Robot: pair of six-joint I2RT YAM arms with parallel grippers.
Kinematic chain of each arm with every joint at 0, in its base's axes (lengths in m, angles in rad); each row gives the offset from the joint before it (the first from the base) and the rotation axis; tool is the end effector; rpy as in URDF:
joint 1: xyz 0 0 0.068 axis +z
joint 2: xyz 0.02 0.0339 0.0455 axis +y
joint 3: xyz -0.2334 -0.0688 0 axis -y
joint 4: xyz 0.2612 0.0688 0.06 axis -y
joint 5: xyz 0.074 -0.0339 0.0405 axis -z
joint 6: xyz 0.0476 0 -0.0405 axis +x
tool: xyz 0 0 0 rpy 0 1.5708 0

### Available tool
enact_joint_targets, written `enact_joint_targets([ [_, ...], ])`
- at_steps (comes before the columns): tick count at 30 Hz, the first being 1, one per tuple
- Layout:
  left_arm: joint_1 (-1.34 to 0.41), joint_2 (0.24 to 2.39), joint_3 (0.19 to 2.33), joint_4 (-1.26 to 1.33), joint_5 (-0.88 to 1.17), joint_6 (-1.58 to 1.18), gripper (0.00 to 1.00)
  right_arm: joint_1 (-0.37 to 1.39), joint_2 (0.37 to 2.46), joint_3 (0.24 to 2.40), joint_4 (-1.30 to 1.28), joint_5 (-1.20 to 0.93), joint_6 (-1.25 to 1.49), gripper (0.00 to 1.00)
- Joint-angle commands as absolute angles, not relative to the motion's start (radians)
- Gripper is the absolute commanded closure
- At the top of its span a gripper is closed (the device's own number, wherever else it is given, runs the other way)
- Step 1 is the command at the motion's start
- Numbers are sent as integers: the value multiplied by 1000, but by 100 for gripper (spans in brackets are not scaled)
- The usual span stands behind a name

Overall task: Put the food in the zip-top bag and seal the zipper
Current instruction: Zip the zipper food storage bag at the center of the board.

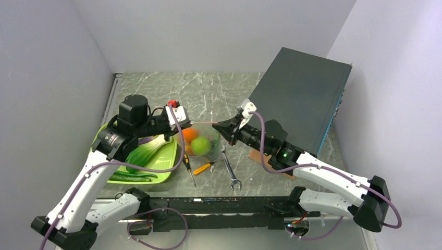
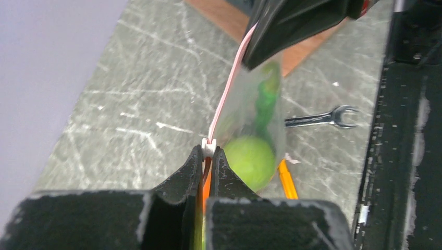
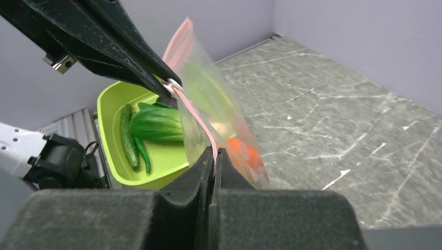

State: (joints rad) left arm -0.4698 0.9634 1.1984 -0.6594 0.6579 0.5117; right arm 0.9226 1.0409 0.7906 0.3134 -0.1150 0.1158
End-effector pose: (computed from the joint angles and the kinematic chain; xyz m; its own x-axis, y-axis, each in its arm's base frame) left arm 0.1907 -0.1294 0.3783 0.0986 0.3845 -0.9178 0.9253 0.3040 0.2267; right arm 0.1713 0.2353 0.3160 -0.0617 0.1087 -0.9922 -0.8597 0.4993 0.1081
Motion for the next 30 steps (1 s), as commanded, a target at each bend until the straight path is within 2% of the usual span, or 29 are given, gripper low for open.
enact_joint_targets([
  [1, -457, 865, 1162, -604, 362, 515, 100, 902, 945, 755, 386, 54, 151, 100],
  [20, -457, 597, 943, -453, -273, 487, 100, 902, 904, 784, 337, 29, 149, 100],
  [25, -456, 595, 955, -485, -296, 484, 99, 902, 930, 816, 339, 9, 146, 100],
  [27, -457, 596, 962, -501, -290, 474, 93, 902, 943, 834, 337, -19, 142, 100],
  [30, -457, 594, 980, -522, -293, 441, 68, 905, 979, 882, 318, -56, 134, 100],
])
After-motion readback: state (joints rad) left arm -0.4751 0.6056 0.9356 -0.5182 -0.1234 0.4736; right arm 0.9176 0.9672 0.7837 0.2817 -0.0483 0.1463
